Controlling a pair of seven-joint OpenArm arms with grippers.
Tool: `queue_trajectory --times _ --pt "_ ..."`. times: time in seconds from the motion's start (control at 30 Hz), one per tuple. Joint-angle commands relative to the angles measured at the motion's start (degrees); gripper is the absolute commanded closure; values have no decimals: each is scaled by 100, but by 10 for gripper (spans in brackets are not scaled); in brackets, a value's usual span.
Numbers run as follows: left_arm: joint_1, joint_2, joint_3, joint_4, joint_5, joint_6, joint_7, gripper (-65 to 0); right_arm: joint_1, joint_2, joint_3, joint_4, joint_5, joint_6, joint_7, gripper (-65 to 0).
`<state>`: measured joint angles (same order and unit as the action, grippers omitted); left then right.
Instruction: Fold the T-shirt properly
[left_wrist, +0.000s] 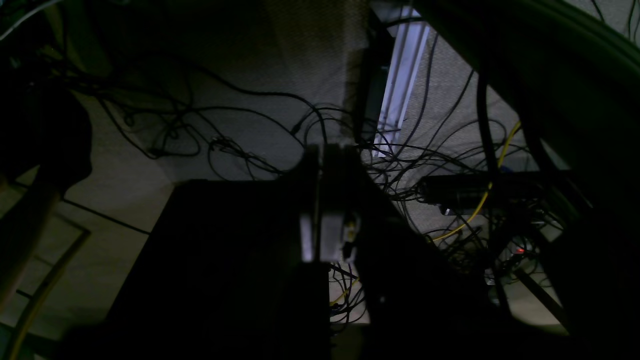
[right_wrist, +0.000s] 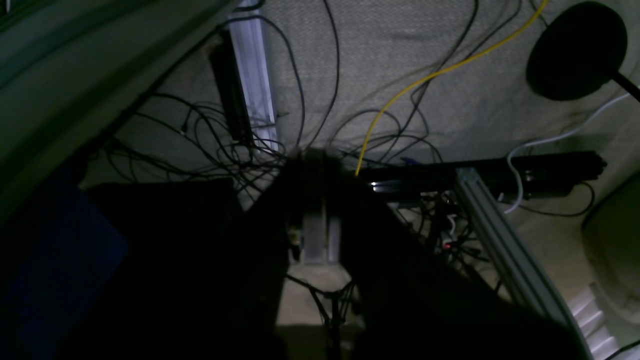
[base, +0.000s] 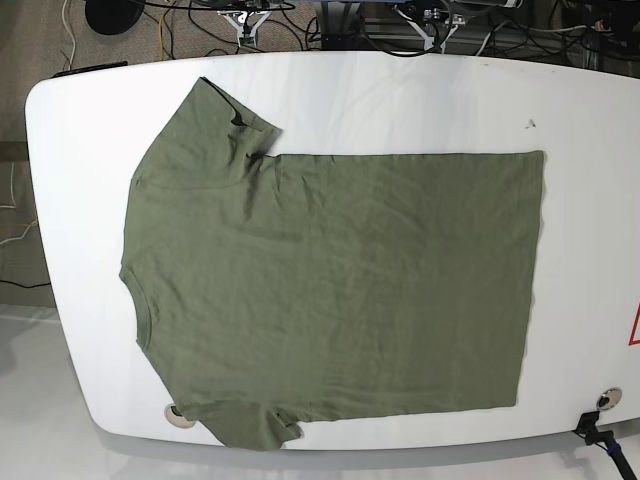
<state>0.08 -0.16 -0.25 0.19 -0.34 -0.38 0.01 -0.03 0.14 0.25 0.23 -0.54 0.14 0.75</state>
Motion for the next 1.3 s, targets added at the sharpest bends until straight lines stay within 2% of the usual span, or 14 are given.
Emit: queue_trajectory --times 0.0,0.67,0.97,1.0,1.27 --pt "-17 -27 30 43 -45 56 16 0 -31 29 -3 69 10 48 20 -1" --pt "191 -260 13 195 -5 42 -3 0 -150 65 13 93 24 39 -12 -1" --pt "1631 -814 102 1653 -54 41 -117 0 -1162 366 -3 677 113 95 196 0" --pt "1588 -799 88 1432 -89 27 -46 0 -1210 331 33 669 79 129 174 0" --pt "2842 -1223 -137 3132 -134 -7 -29 0 -2657 447 273 2022 75 137 264 0"
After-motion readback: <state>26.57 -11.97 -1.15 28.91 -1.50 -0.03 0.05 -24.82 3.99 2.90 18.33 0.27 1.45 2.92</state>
